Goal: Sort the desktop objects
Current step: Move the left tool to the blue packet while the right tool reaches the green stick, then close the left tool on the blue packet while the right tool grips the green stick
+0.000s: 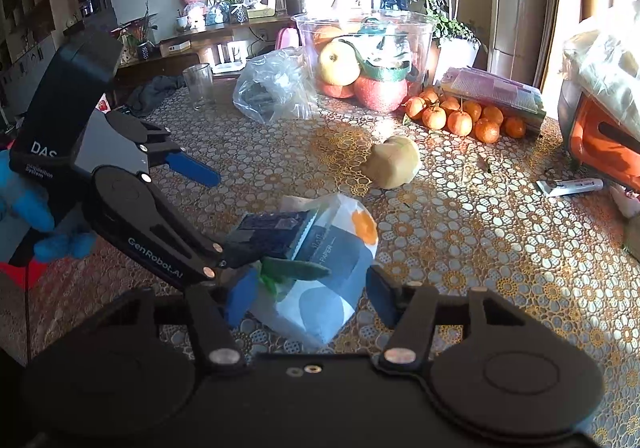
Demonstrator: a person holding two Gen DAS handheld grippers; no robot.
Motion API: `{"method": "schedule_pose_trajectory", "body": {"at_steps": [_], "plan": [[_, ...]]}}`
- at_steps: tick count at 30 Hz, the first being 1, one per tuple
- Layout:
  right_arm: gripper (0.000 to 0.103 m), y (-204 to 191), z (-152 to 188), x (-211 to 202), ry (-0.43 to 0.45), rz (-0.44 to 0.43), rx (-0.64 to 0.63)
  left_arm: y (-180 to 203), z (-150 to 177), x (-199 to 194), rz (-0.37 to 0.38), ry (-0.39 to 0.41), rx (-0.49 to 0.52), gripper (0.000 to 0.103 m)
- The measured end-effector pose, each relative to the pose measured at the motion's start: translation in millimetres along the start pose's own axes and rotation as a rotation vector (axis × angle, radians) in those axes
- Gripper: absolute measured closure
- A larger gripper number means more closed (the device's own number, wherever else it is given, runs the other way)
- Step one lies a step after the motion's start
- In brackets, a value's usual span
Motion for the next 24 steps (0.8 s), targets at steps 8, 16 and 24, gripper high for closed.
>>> {"method": "schedule_pose_trajectory", "body": {"at_steps": [8,16,24], "plan": [[0.054,7.7,2.1,14.8,-0.008,-0.009,0.05,11.1,-5.1,7.1,0.081,0.022,0.008,0.008],[0.063,32.5,6.8,11.0,0.017,0.022,0.121,36.8,-16.7,12.5,0.18,0.048,0.022,0.026],[0.07,51.7,12.2,7.2,0.029,0.045,0.177,54.7,-21.6,15.6,0.214,0.068,0.033,0.043]]}}
Point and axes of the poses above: each gripper's, at about its wrist camera, not at the fingertips, and x roughly the way its jaws point, y to its right, z to its underside, the point moved 9 cm from there along x, roughly the way its jaws point, and after that the axes turned 2 degrees about -x, right-handed, at the moved point
